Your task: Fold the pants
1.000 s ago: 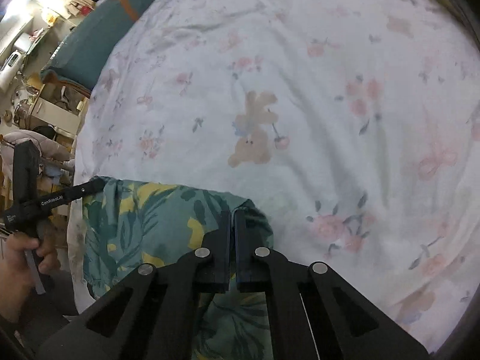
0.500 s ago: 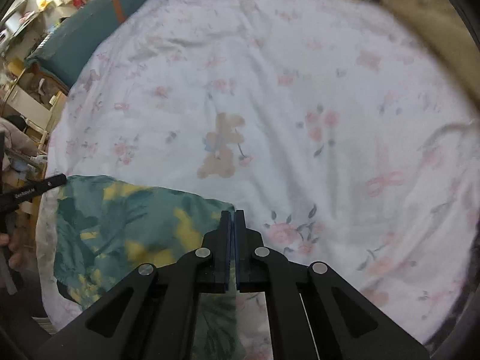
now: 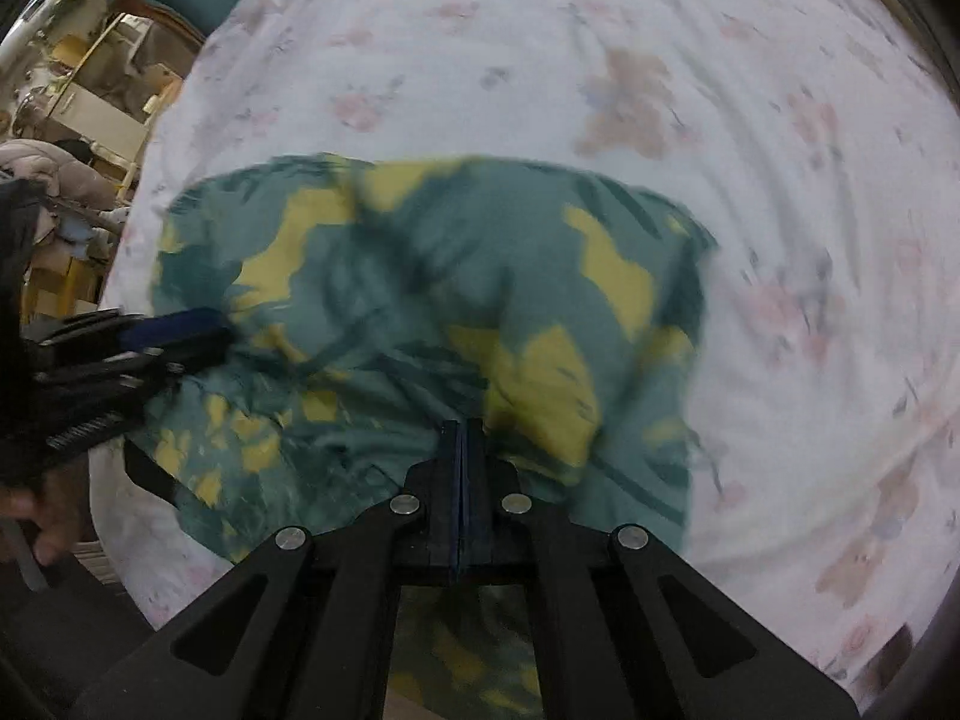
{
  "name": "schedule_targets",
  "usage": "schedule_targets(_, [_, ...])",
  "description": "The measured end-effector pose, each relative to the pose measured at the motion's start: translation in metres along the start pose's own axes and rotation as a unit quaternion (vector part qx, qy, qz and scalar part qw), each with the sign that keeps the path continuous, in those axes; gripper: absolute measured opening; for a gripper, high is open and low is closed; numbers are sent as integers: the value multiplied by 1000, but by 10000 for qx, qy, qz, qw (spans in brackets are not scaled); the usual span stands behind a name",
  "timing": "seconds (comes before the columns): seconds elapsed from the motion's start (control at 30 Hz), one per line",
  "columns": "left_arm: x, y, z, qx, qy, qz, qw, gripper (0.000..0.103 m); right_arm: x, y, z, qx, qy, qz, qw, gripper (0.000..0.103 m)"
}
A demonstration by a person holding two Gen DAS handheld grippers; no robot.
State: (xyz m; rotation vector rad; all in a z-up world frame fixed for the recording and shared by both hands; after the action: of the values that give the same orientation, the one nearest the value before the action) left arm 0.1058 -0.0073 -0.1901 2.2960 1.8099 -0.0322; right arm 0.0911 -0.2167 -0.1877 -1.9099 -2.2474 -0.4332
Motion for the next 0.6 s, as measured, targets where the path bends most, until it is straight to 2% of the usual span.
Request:
schedule_targets(0.17, [13,-20,-5,135,406,150,9990,20,-9,-13,-19,42,-337,4,9994,0])
schedule_targets(0.23, [19,-22,-13,150,572,121,9982,23,-16,-14,-30,126,-100,241,9996,5])
schedule_targets(0.27, [22,-19,-20,131,583,79,9982,26,-17,-13,-42,-2,-15,212,9998,5])
schedule_targets(0.3, [26,-16,-27,45,555,4,9984,36,-17,-11,-54,-221,29,200,9996,5])
schedule_targets(0.37, [39,-6,-43,-262,605,-200,9976,69,-25,-2,-78,-597,317,412,9969,6])
schedule_targets(0.43, [53,8,-54,-555,704,-443,9950,84,-39,9,-90,-843,613,648,9924,9])
schedule_targets(0.47, [64,17,-57,-687,705,-636,9931,84,-48,17,-91,-892,652,764,9909,24])
schedule_targets(0.5, [73,24,-57,-737,619,-798,9922,84,-53,24,-89,-909,630,855,9902,49])
schedule_targets(0.57, [88,40,-49,-679,422,-1063,9911,84,-71,39,-79,-939,587,1135,9874,68])
schedule_targets(0.6, [93,48,-41,-602,309,-1103,9916,84,-77,43,-75,-916,657,1247,9858,68])
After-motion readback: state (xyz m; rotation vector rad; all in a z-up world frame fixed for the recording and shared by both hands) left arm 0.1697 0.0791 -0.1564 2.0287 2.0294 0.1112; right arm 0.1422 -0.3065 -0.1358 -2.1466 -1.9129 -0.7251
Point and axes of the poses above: each gripper's, at about its wrist camera, not at the fingertips, and z roughly the way its jaws point, x to its left, y to its top, the point moved 2 cm from there along z, roughly the way its jaws point, and after that the axes turned 3 degrees about z, right-handed, at the moved point
